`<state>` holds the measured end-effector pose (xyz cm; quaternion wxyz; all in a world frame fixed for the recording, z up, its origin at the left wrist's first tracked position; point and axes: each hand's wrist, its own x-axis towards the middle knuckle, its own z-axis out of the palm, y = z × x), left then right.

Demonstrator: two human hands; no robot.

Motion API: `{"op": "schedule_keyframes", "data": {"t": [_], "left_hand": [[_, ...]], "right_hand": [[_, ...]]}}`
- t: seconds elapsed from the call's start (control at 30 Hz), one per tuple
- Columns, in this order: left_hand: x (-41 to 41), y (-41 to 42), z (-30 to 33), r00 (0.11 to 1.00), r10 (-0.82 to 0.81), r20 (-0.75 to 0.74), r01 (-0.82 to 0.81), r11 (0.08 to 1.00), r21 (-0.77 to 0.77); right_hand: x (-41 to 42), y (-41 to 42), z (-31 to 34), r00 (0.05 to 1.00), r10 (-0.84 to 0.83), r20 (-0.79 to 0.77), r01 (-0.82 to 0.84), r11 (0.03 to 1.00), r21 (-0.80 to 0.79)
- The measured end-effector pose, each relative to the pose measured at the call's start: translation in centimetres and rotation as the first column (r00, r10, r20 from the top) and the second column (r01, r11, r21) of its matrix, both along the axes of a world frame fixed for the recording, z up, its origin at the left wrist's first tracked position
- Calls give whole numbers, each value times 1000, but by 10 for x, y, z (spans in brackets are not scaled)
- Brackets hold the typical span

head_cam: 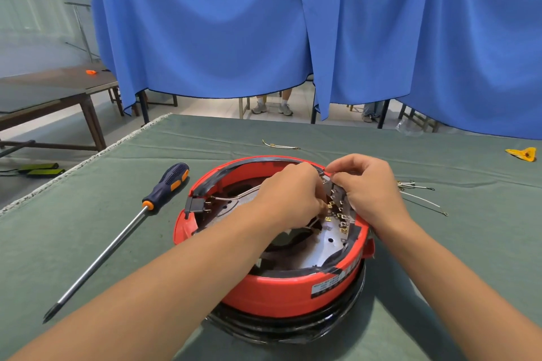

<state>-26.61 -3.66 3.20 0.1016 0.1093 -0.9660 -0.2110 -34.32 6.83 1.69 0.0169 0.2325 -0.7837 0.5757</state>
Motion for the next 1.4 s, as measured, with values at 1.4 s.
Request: {"op": "schedule_keyframes", "data": {"t": [1.4], "left_hand": [[0,5,2,998,47,-35,-51,991,-125]], "right_hand": [[3,2,4,976,-127,-175,169,953,251]]}}
